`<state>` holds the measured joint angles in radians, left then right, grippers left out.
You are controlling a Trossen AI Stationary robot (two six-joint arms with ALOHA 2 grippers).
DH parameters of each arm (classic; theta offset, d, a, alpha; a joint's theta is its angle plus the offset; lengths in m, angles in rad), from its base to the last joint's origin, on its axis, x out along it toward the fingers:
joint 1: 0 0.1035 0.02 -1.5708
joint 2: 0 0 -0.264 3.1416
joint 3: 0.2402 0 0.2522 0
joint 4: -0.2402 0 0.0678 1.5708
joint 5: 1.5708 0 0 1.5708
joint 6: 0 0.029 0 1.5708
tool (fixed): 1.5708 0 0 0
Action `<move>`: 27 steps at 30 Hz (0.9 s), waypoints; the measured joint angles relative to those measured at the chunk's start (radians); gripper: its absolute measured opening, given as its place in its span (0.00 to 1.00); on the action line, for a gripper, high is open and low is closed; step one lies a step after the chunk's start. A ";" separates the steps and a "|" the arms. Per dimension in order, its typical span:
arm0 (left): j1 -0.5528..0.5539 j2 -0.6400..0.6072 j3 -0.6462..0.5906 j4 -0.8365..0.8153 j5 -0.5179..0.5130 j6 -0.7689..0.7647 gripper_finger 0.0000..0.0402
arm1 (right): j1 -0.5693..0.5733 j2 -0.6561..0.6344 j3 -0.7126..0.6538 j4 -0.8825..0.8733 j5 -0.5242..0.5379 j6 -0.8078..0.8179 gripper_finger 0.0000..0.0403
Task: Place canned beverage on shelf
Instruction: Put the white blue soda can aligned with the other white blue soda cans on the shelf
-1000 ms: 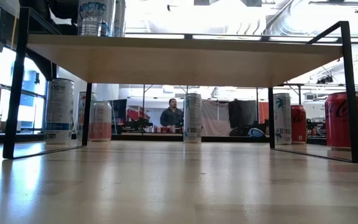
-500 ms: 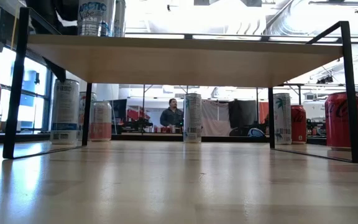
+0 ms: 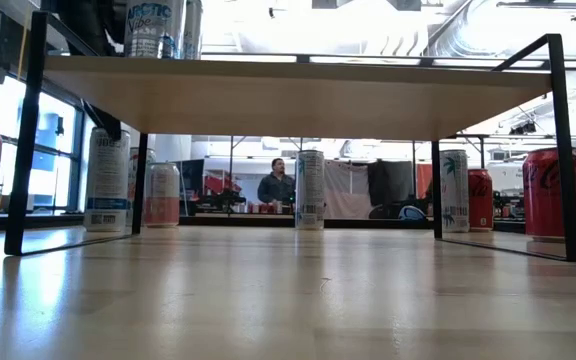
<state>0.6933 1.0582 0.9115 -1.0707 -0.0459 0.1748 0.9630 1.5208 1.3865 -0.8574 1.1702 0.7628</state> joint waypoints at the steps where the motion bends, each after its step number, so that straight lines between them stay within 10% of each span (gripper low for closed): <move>1: 0.000 0.009 0.000 0.000 0.005 0.007 0.83 | 0.000 0.000 0.000 0.000 0.000 0.000 0.78; 27: -0.006 0.028 0.016 -0.121 0.006 0.002 0.60 | 0.000 0.000 0.000 0.008 -0.035 0.023 0.78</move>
<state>0.6876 1.0859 0.9279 -1.1921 -0.0399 0.1765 0.9630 1.5211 1.3865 -0.8490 1.1349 0.7859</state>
